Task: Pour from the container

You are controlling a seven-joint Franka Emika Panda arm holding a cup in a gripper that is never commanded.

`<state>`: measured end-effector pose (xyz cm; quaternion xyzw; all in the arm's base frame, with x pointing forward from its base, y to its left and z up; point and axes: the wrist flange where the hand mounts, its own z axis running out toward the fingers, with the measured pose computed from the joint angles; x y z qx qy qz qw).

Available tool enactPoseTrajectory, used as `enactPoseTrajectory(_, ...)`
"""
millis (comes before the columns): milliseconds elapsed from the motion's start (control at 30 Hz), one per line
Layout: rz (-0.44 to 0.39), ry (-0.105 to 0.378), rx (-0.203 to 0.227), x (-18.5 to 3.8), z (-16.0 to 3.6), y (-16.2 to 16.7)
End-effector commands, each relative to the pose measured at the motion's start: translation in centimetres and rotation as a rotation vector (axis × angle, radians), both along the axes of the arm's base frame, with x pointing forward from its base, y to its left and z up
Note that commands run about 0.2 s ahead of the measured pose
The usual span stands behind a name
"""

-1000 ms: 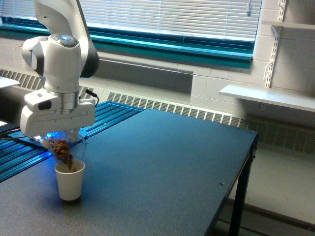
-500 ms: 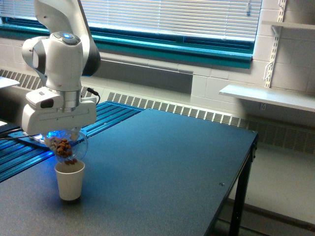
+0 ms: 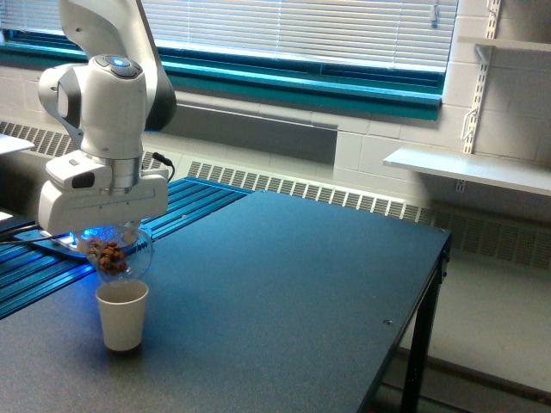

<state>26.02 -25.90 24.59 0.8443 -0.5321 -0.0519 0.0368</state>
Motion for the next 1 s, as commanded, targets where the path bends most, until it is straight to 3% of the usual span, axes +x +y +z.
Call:
enactPoseTrajectory(33, 0.013, -0.002, -0.003, 0.0, 0.6, -0.4)
enactPoseTrajectory(1000, 0.083, 0.058, 0.013, 1.5, 0.7, 0.4)
